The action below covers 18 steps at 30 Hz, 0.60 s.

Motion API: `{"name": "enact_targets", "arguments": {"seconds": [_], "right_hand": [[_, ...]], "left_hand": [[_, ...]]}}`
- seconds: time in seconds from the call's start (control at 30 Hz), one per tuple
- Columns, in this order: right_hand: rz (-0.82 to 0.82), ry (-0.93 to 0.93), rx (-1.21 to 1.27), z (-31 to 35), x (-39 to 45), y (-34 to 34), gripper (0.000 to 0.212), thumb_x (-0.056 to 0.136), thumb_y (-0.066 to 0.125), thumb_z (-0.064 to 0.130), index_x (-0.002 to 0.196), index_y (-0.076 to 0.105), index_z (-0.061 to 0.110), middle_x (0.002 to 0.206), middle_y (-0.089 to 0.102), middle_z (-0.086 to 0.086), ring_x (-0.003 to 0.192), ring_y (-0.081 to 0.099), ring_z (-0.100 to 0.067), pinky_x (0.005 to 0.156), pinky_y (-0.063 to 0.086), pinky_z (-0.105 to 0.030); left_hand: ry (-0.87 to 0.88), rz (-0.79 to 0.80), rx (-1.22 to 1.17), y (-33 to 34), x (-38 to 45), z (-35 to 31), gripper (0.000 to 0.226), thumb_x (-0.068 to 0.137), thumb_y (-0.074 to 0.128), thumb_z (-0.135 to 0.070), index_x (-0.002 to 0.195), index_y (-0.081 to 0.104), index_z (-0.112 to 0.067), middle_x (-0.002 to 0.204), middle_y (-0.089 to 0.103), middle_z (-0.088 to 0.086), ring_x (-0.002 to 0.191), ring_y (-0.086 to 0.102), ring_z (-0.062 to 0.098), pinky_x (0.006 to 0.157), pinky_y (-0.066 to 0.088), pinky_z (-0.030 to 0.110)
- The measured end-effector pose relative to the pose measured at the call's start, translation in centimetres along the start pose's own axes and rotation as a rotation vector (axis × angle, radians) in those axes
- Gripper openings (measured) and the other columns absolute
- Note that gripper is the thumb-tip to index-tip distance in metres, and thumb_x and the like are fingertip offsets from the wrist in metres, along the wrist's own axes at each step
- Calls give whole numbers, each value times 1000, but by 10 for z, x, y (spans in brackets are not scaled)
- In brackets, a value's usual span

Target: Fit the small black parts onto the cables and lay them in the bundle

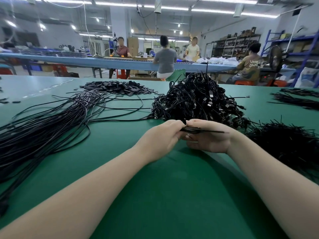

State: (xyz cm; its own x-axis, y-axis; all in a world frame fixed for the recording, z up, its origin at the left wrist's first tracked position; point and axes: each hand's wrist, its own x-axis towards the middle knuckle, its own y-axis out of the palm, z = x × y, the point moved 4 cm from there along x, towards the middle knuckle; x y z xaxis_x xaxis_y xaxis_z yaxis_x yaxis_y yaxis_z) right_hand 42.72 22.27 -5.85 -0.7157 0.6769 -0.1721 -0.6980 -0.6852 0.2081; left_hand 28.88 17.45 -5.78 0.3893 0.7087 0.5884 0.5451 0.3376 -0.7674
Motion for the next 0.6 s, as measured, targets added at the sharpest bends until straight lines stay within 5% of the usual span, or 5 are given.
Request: {"name": "enact_targets", "arguments": {"seconds": [0.1, 0.27, 0.4, 0.6], "right_hand": [[-31, -11, 198, -3, 8, 8, 10, 75, 59, 20, 74, 67, 14, 69, 62, 0, 62, 60, -11, 56, 49, -21], [-331, -147, 273, -11, 26, 19, 14, 86, 61, 16, 75, 63, 8, 57, 62, 1, 45, 55, -7, 46, 48, -18], [-535, -264, 252, -21, 35, 23, 10, 91, 62, 14, 82, 60, 9, 67, 63, -1, 49, 58, -10, 48, 49, -21], [-525, -263, 279, -22, 33, 22, 11, 90, 64, 15, 85, 58, 8, 70, 59, -4, 51, 58, -13, 49, 50, -22]], "left_hand": [[-150, -60, -286, 3, 3, 0, 19, 102, 40, -25, 89, 52, -17, 68, 52, -17, 62, 47, -2, 60, 37, 22], [-646, -148, -1018, 18, 7, 8, 31, 104, 35, -30, 79, 44, -17, 51, 41, -13, 45, 36, 7, 49, 31, 22], [-767, -206, -1032, 18, 3, 16, 26, 104, 37, -31, 84, 45, -17, 56, 36, -7, 42, 31, 5, 45, 29, 20], [-782, -212, -1024, 16, 2, 22, 14, 103, 39, -31, 97, 46, -21, 53, 34, -10, 40, 30, 3, 46, 32, 19]]}}
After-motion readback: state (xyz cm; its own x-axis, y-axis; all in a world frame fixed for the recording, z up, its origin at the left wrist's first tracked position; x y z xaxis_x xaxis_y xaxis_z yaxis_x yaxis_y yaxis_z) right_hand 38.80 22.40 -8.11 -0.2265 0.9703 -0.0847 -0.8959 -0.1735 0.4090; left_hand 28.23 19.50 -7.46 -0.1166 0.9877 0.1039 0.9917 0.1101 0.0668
